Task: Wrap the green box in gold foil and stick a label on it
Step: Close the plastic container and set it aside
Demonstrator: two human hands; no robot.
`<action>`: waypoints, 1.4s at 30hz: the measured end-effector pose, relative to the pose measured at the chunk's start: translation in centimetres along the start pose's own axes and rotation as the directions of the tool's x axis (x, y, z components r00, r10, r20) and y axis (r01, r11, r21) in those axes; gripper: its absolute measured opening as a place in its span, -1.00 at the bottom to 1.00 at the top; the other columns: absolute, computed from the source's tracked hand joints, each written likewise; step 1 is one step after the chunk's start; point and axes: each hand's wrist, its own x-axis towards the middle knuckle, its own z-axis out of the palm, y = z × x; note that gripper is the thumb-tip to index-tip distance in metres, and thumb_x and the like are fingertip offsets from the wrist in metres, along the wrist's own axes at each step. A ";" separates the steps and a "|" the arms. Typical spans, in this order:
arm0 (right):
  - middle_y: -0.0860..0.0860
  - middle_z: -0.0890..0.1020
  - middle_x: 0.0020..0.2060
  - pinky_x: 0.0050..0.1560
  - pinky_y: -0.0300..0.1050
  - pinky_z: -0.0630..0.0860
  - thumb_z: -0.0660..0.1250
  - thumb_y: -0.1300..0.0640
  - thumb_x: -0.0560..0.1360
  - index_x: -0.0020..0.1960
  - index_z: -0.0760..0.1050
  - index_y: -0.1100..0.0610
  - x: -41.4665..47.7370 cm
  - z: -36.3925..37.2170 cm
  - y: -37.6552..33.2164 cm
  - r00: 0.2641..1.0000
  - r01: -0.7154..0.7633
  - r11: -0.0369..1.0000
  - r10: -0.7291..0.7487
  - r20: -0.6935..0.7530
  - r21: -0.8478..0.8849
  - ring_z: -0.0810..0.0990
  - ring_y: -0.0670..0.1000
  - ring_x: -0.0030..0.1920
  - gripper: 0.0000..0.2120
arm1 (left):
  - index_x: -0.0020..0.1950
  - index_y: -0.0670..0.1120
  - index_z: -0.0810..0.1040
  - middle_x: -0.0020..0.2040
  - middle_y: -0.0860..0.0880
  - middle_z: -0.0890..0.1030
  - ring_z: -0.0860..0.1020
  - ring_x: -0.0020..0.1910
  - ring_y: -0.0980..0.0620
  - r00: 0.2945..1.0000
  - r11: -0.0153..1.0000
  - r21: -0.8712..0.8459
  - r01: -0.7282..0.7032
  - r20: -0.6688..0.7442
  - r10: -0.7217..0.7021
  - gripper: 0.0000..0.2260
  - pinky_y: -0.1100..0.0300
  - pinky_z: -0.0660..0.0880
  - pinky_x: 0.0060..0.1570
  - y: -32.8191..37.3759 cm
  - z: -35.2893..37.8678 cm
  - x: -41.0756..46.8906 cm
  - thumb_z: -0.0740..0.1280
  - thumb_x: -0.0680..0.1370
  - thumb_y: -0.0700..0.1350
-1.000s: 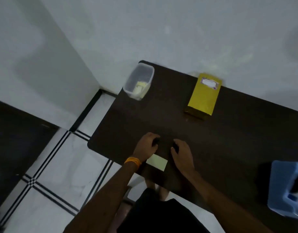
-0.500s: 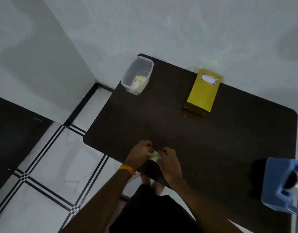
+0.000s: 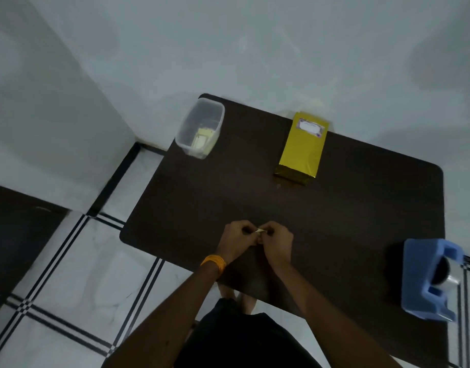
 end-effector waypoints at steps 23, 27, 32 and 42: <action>0.11 0.73 -0.09 0.02 -0.11 0.65 0.40 0.21 0.55 -0.02 0.67 0.23 0.8 -16.4 5.4 0.999 -0.043 0.834 0.021 0.046 0.550 0.73 0.07 -0.01 -0.89 | -0.07 -0.21 0.62 -0.12 -0.18 0.67 0.64 -0.18 0.06 0.929 0.976 -0.182 -0.119 0.325 0.174 -0.81 0.28 0.56 -0.21 11.7 9.7 6.5 0.54 0.46 -0.13; 0.12 0.73 -0.14 0.02 -0.02 0.67 0.47 0.29 0.48 -0.05 0.65 0.25 1.1 -20.4 7.7 0.999 -0.003 0.833 0.021 -0.027 0.553 0.74 0.09 -0.07 -0.94 | -0.17 -0.22 0.63 -0.21 -0.13 0.68 0.62 -0.26 0.02 0.940 0.969 -0.157 -0.192 0.255 0.227 -0.81 0.24 0.56 -0.26 14.6 14.0 6.3 0.55 0.44 -0.12; 0.12 0.73 -0.20 -0.08 -0.17 0.65 0.49 0.28 0.46 -0.07 0.63 0.28 1.7 -26.7 10.1 0.999 0.028 0.826 0.003 -0.054 0.563 0.74 0.03 -0.14 -0.91 | -0.17 -0.19 0.66 -0.22 -0.08 0.70 0.69 -0.20 0.00 0.954 0.955 -0.179 -0.236 0.143 0.263 -0.90 0.18 0.61 -0.19 18.7 20.2 5.3 0.50 0.49 -0.18; 0.16 0.73 -0.22 -0.07 -0.13 0.66 0.44 0.31 0.49 -0.07 0.70 0.29 4.3 -40.6 14.0 0.990 0.124 0.805 -0.059 -0.130 0.579 0.72 0.06 -0.17 -0.93 | -0.04 -0.09 0.71 -0.12 0.05 0.70 0.66 -0.07 0.05 0.909 0.906 -0.110 -0.409 0.034 0.415 -0.85 0.15 0.61 -0.02 27.7 30.6 5.0 0.43 0.50 -0.31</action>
